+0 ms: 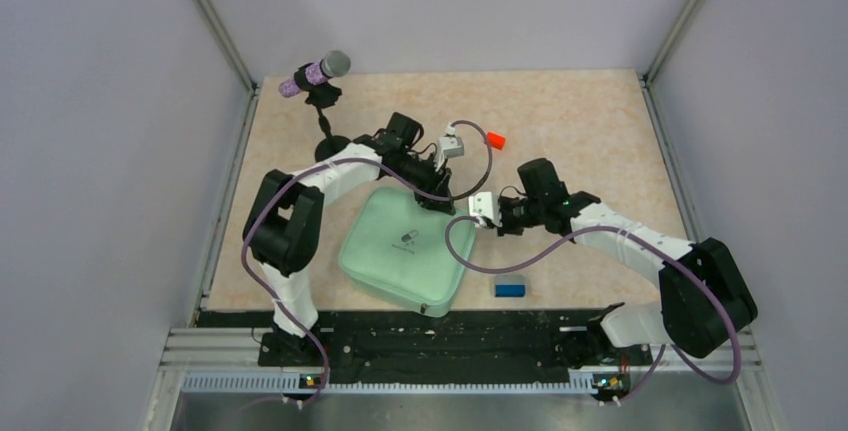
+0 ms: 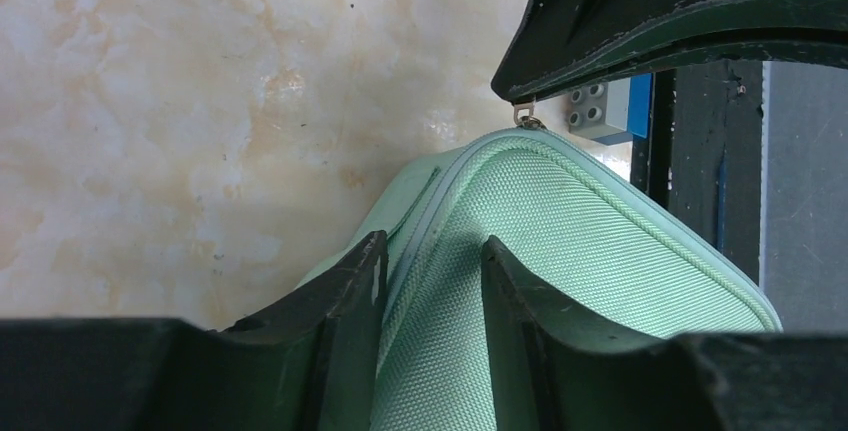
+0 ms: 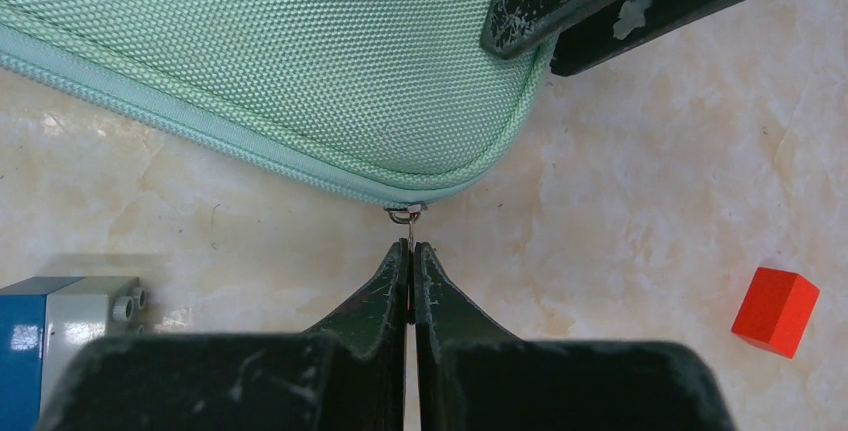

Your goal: Organize the medicine kit

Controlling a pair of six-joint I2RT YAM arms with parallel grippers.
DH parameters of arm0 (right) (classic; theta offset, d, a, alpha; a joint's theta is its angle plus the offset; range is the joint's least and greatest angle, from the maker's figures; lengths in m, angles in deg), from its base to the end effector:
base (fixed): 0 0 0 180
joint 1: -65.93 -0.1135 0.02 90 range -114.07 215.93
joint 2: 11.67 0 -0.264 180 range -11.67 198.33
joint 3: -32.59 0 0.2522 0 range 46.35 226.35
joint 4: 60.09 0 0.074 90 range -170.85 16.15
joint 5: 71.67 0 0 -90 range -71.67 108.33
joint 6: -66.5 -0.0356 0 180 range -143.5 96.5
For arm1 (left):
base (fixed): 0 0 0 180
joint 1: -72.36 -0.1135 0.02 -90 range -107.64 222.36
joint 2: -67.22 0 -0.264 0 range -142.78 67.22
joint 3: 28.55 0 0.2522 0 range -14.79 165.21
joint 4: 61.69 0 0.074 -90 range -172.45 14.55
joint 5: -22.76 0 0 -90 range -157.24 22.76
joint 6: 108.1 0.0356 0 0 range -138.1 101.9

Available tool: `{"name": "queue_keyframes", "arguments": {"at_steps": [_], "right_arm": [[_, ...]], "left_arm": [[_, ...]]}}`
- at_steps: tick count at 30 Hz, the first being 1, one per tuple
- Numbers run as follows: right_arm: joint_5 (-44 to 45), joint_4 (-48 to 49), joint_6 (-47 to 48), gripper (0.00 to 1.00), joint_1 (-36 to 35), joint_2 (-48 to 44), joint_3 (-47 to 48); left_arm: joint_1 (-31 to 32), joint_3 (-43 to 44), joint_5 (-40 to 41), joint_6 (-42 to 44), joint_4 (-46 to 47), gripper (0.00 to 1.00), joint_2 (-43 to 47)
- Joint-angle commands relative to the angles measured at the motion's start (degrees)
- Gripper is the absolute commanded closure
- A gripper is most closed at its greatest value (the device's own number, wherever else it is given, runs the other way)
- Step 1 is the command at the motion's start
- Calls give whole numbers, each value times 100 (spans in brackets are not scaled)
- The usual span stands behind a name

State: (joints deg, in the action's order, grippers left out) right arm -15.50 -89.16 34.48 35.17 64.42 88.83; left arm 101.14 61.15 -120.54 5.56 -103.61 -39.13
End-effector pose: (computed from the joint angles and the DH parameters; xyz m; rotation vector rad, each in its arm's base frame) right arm 0.2148 0.1509 0.2060 -1.7775 1.4460 0.4722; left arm 0.3242 -0.2107 0.2133 1.3509 1.9835 -1.2212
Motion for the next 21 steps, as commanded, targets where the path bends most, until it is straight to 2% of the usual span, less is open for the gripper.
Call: {"name": "queue_keyframes", "arguments": {"at_steps": [1,5,10,16,21], "right_arm": [[136,-3,117,100,-37,-166,235],[158,9,117,100,-44,-171,223],[271,56,74,100,-50,-199,212],[164,-123,-22,100,-46,-259,261],[43,-296,-63,100,-53,-346,161]], "left_arm": [[101,259,-106,121,-212,60,-310],[98,416,-194,148,-323,74,-557],[81,481,-25,472,-748,100,-563],[-208,-84,892,0,-16,100,61],[-707,-496,1956,-1002,902,100,563]]}}
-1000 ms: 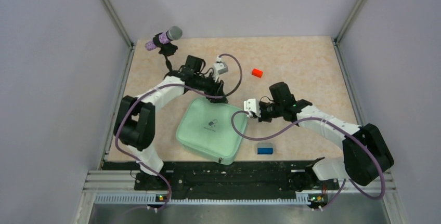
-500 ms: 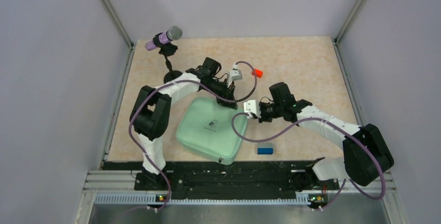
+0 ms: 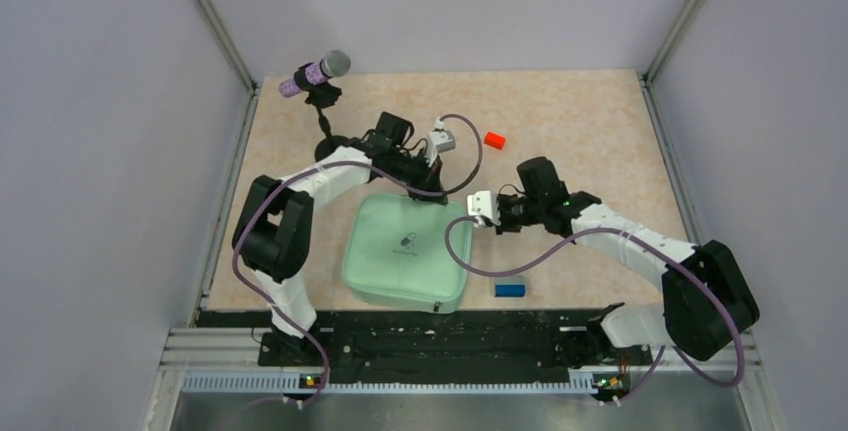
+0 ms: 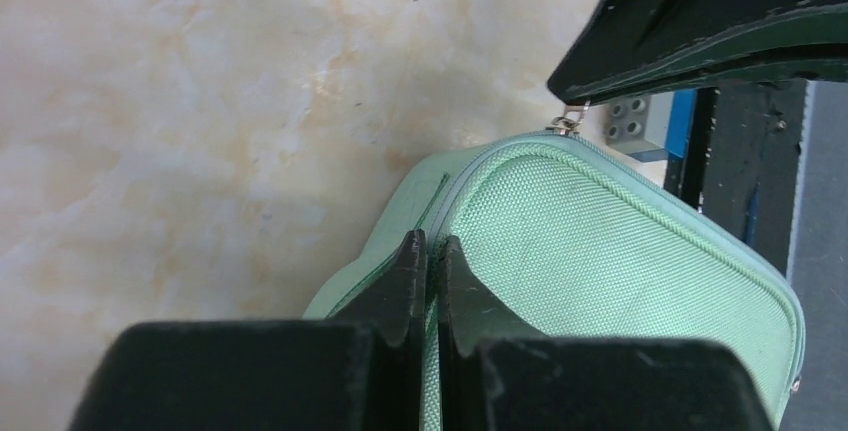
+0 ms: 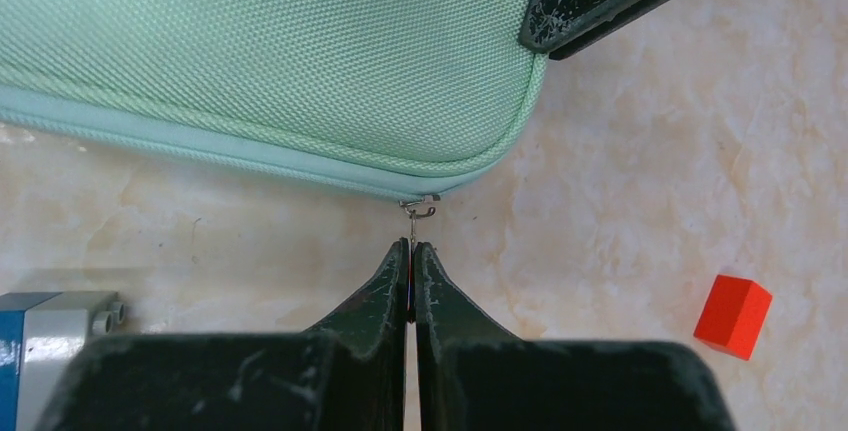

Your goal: Organize the medicine kit

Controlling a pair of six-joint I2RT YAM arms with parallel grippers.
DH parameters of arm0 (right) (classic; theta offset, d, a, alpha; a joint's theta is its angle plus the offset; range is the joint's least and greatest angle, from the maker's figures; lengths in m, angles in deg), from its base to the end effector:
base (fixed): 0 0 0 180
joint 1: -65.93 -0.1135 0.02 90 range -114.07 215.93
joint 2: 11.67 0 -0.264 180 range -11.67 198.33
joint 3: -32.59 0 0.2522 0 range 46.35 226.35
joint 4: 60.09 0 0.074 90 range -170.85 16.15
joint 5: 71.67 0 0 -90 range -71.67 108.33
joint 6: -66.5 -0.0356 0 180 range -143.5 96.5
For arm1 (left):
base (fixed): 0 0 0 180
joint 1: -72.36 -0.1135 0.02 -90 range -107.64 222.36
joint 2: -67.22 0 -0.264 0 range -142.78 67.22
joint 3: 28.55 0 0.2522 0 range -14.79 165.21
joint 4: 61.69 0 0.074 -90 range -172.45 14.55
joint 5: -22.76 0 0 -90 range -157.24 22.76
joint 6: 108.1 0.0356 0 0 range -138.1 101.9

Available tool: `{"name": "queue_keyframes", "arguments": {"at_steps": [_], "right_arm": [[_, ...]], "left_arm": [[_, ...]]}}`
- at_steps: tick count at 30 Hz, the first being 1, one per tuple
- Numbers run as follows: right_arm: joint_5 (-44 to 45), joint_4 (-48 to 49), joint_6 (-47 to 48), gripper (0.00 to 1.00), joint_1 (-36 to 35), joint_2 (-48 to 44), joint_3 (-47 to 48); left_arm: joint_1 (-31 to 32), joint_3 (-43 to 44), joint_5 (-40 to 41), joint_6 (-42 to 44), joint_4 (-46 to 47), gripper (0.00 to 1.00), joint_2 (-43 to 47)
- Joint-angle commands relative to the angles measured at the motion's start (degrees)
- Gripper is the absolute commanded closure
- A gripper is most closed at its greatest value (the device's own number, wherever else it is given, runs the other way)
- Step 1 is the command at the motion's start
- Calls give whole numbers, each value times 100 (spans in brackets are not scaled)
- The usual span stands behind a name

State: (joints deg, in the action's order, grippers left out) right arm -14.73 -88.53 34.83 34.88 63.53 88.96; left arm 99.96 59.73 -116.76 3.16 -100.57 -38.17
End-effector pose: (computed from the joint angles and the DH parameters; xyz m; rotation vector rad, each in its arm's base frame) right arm 0.2142 0.1516 0.2111 -1.7732 1.4200 0.4427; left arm 0.3290 -0.2026 0.2133 1.2861 2.0220 -1.1329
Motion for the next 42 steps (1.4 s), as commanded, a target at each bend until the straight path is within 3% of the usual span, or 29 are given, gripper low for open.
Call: {"name": "queue_keyframes", "arguments": {"at_steps": [1,6,14,18,24,33,34,36,37,40,42], "right_arm": [[-49,-375,-101,100,-46,-277,94],[-164,-398,-216,100,-292,-313,-209],[-353,-767,-499,100,-570,-577,-473],[-541,-831,-789,100,-604,-676,-516],[-1051,-436,-1680,100,-872,-592,-526],[-1648,-197,-2561,100,-1177,55,-157],[-1718,-196,-2652,98,-1176,120,-60],[-1622,-310,-2731,83,-1176,178,144],[-1471,-409,-2729,75,-1177,145,246],[-964,-600,-2738,60,-1052,-214,396],[-602,-681,-2932,51,-843,-510,486]], "left_arm": [[-694,-461,1777,-960,785,100,552],[-1222,-716,2380,-2049,1417,100,835],[-1353,-1543,4223,-2948,1787,100,1765],[-1414,-1876,4708,-3297,1831,100,2103],[-1440,-2147,4625,-3774,1925,100,2326],[-1450,-2171,4672,-3838,1997,100,2426],[-1450,-2170,4589,-3759,2031,100,2421],[-1450,-2133,4211,-3468,2076,100,2425],[-1445,-2108,3996,-3302,2088,99,2452],[-1410,-1880,3575,-2817,1945,65,2582],[-1397,-1636,3137,-2377,1738,51,2728]]}}
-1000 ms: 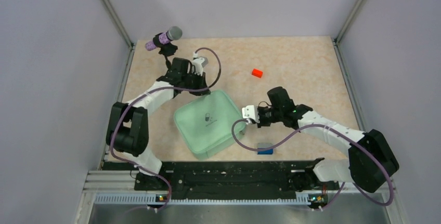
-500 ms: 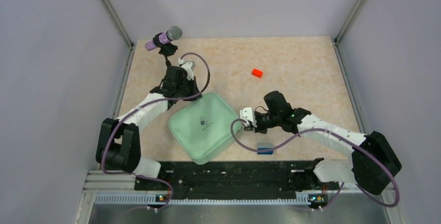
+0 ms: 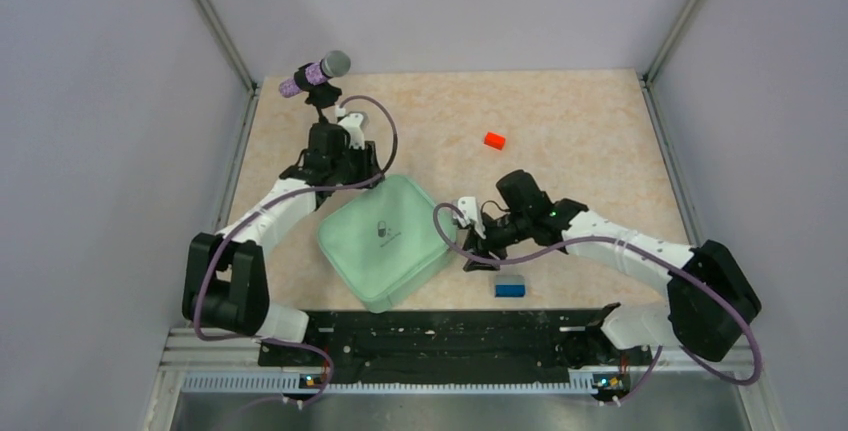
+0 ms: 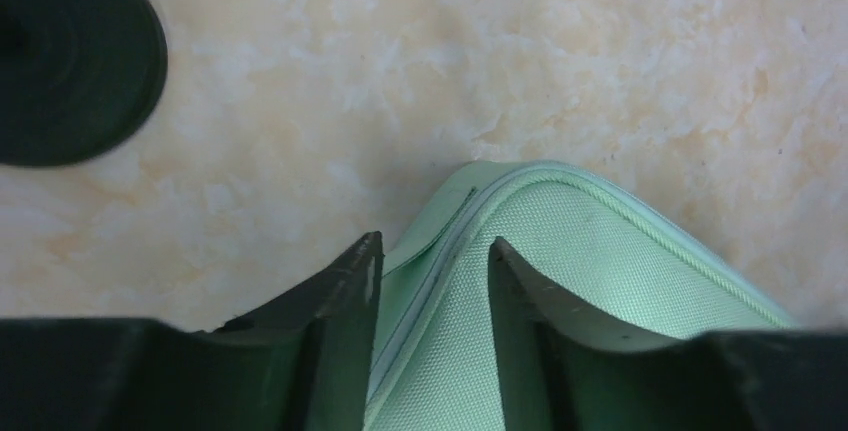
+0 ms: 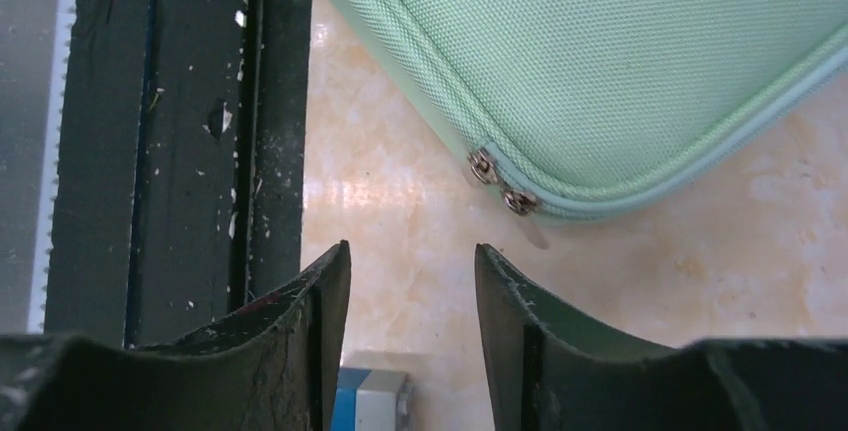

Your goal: Organize the medicine kit

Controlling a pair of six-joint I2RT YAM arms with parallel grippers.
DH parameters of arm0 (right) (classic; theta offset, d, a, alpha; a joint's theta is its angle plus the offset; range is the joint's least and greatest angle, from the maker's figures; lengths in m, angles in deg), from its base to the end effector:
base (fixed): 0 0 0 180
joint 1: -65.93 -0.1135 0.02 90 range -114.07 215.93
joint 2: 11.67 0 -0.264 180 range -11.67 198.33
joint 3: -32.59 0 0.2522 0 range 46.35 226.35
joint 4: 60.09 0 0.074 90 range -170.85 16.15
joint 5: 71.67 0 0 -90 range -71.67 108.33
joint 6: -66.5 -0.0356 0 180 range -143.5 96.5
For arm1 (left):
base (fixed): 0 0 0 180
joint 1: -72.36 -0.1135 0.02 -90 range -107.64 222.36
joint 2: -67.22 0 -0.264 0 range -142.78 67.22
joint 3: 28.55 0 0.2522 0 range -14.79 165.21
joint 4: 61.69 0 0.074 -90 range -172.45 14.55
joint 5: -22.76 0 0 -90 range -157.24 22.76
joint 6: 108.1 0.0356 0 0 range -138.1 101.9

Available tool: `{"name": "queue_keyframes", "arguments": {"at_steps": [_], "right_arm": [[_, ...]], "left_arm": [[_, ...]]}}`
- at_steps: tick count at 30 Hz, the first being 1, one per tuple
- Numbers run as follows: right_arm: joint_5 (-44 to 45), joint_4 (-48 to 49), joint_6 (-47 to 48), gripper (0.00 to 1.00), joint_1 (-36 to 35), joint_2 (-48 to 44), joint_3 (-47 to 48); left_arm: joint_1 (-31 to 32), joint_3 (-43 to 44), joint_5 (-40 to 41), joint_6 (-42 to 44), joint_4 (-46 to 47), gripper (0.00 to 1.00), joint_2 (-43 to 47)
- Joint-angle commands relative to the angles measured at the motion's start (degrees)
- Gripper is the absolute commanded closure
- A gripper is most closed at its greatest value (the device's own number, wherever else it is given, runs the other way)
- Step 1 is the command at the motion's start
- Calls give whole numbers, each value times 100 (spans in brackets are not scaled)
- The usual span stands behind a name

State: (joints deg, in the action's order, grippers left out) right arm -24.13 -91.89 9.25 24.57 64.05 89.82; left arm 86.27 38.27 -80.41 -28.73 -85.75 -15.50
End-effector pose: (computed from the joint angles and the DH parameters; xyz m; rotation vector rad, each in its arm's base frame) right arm 0.1779 0.1886 0.2122 -1.6711 1.6688 0.9694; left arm 0.3013 -0.0830 0.2365 0.1888 2.2851 -0.4854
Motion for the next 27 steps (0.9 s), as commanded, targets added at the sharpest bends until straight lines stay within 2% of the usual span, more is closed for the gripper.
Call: {"name": "queue_keyframes", "arguments": {"at_steps": [1,2,3,4,5,6,8,12,16,18,21,27], "right_arm": [[466,-433,-491,45,407,-680,479],[583,-506,-643,35,590,-792,562],[694,-538,-842,18,828,-898,631],[828,-531,-1076,11,1059,-997,700],[972,-522,-1307,3,1336,-1092,766],[1160,-482,-1596,1,1600,-1167,845],[1793,-390,-2171,1,2018,-1284,1039],[3974,-223,-3105,1,2211,-1504,1417],[5147,-102,-3475,1,2211,-1865,1445],[5362,24,-3632,1,2214,-2076,1299],[5148,112,-3748,1,2453,-2261,1080],[5234,323,-3698,1,2602,-2364,672]], "left_arm": [[-29,656,-864,1110,98,48,547],[-29,832,-1255,1486,-153,45,645],[-29,1003,-1738,1917,-480,14,764],[-29,1170,-2149,2351,-978,3,892],[-29,1311,-2494,2837,-1284,2,1026],[-29,1418,-2618,3210,-1762,1,1182],[-29,1495,-2299,3443,-2092,1,1540],[-118,1361,-668,2755,-2043,1,2336],[-491,1165,128,1965,-2076,1,2828],[-663,910,323,1758,-2074,1,3013],[-915,320,487,1487,-1816,1,3304],[-1481,-210,276,1081,-1439,1,3589]]}}
